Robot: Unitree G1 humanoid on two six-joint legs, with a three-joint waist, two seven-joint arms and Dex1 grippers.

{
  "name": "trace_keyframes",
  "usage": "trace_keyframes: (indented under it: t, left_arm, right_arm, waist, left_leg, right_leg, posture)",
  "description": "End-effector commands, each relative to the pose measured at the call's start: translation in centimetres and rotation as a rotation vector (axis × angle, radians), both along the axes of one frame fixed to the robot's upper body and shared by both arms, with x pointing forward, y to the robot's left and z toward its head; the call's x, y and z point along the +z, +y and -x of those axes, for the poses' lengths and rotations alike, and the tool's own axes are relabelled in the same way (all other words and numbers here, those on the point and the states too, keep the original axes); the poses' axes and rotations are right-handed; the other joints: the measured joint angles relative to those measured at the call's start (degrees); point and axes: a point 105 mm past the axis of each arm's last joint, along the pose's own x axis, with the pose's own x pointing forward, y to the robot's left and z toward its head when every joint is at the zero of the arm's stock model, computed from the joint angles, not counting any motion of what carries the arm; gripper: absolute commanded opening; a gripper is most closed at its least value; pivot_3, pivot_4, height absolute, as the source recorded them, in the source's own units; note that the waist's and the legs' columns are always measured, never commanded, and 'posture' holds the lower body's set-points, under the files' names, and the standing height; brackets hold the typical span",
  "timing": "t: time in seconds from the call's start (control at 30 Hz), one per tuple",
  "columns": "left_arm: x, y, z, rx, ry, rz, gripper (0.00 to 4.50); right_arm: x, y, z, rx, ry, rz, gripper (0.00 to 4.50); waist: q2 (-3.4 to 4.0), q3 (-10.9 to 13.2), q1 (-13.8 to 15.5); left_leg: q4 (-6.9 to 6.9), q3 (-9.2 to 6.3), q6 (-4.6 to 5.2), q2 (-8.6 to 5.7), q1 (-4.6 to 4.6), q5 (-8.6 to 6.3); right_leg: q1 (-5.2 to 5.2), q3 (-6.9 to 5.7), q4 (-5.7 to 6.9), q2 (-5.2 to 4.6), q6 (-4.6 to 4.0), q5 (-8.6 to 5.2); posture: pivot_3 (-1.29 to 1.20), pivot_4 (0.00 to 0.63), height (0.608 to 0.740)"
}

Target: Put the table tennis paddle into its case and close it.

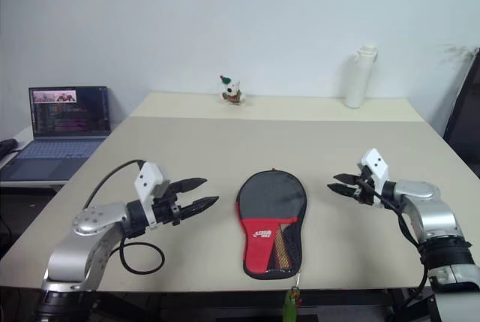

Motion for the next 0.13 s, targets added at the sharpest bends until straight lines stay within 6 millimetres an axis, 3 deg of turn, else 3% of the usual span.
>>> trace_keyframes:
  t: [0.03,0.13]
  left_arm:
    - [0.21,-0.17,-0.13,-0.028,-0.017,-0.019,3.17]
    - [-0.04,-0.17,-0.84,-0.021,-0.015,-0.013,3.17]
  right_arm:
    - [1.5,-0.63,-0.03,-0.011,-0.07,0.025,1.86]
    - [1.11,-0.95,0.47,-0.021,-0.053,0.047,1.86]
  waist:
    - [0.01,0.0,-0.1]
    - [0.03,0.0,-0.3]
  left_leg:
    - [-0.02,0.0,0.0,0.02,0.0,0.0]
    - [-0.07,0.01,0.0,0.04,0.0,0.0]
  right_leg:
    - [0.0,0.03,0.0,0.02,-0.07,0.02]
    - [-0.06,0.05,0.04,0.04,-0.24,0.09]
  posture:
    - [0.0,0.15,0.74]
    - [0.0,0.15,0.74]
